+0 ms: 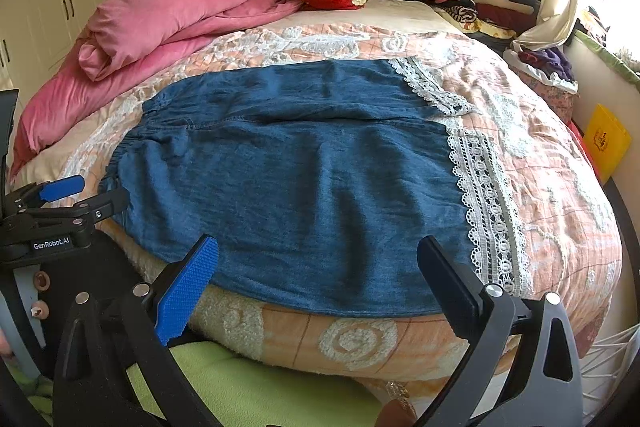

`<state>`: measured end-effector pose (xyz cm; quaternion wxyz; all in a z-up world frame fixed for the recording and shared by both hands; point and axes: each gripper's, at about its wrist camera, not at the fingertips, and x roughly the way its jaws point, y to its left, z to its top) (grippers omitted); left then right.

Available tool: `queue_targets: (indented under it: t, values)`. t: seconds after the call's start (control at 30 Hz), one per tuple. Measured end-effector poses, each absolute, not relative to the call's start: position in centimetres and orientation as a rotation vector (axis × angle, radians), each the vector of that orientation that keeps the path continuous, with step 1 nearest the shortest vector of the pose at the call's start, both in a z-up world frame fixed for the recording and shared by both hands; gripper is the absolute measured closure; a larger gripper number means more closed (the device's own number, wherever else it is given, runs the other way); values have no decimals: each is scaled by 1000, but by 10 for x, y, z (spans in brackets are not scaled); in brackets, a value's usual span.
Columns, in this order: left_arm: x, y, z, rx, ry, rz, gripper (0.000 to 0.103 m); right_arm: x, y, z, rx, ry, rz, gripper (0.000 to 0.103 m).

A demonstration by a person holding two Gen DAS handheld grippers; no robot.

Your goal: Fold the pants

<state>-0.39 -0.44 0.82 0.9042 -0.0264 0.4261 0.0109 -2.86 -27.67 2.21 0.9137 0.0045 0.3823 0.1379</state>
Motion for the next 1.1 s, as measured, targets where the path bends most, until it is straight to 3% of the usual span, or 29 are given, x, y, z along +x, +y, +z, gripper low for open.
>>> queue_targets:
  t: [1.1]
  values:
    - [-2, -1, 11, -50, 877, 24, 9, -30, -273, 21, 4, 788, 285, 4]
